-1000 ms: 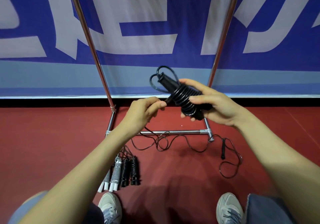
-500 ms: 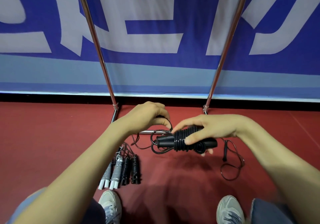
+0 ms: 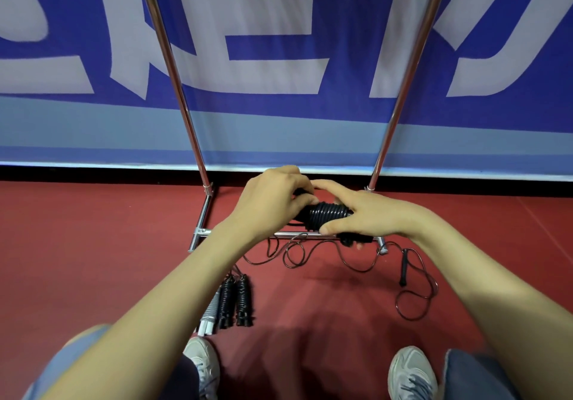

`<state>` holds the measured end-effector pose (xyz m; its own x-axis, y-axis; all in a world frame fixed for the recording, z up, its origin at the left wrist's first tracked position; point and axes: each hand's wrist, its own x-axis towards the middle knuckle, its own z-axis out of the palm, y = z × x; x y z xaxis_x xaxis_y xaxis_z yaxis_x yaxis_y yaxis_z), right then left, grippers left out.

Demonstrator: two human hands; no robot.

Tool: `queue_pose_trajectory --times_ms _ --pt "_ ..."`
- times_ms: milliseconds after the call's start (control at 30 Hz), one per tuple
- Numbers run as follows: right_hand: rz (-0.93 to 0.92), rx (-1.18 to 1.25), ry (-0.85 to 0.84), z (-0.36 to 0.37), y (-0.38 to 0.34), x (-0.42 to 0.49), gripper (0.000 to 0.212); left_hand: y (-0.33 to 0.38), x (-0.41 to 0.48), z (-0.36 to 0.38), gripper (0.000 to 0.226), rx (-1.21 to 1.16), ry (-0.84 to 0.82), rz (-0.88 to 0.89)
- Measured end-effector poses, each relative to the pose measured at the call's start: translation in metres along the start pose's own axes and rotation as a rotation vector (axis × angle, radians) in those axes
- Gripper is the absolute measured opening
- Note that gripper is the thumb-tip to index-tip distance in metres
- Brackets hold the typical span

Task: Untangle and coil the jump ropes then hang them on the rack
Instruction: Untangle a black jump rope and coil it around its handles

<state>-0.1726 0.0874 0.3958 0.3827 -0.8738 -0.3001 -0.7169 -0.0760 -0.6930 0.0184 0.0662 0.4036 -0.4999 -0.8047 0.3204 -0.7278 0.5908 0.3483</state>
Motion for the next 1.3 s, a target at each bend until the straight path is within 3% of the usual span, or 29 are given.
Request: queue_pose_trajectory --times_ms 133,333,400,567,667,767,867,1000,1067,1200,1300 --pt "-0.063 -0.185 0.234 0.007 0.011 0.01 0.067 0.002 -0.001 0.0 0.019 -0.222 -0.005 -0.044" --pt "-0.055 -0.385 0.458 0.002 0.014 0.008 0.064 0.0 0.005 -0.004 0.016 -0.607 -0.166 -0.292" --pt "-0.044 -0.418 0.455 0.002 0.014 0.009 0.064 -0.003 0.006 -0.004 0.018 -0.507 -0.168 -0.27" --pt "-0.06 -0.299 0.303 0.011 0.013 0.016 0.086 -0.005 0.002 0.007 0.023 0.144 0.157 0.07" --pt "-0.101 -0.277 0.328 0.013 0.012 0.019 0.066 -0.007 -0.001 0.011 0.023 0.221 0.244 0.159" --pt "-0.095 -0.163 0.361 0.008 0.012 0.016 0.059 -0.008 -0.003 0.004 0.028 0.254 0.24 0.089" --pt "-0.064 -0.203 0.374 0.008 0.011 0.015 0.062 -0.008 -0.007 0.004 0.029 0.08 0.231 -0.018" --pt "-0.042 -0.228 0.505 0.005 0.009 0.013 0.061 -0.001 -0.005 0.004 0.019 -0.356 0.239 -0.206" --pt "-0.024 -0.253 0.539 0.003 0.01 0.011 0.061 0.0 -0.003 0.002 0.014 -0.585 0.099 -0.357" --pt "-0.058 -0.137 0.563 -0.001 0.014 0.004 0.059 -0.004 -0.004 -0.001 0.025 -1.04 -0.242 -0.541" --pt "-0.093 -0.044 0.572 -0.008 0.013 -0.002 0.059 -0.007 -0.004 -0.002 0.015 -1.194 -0.331 -0.586"
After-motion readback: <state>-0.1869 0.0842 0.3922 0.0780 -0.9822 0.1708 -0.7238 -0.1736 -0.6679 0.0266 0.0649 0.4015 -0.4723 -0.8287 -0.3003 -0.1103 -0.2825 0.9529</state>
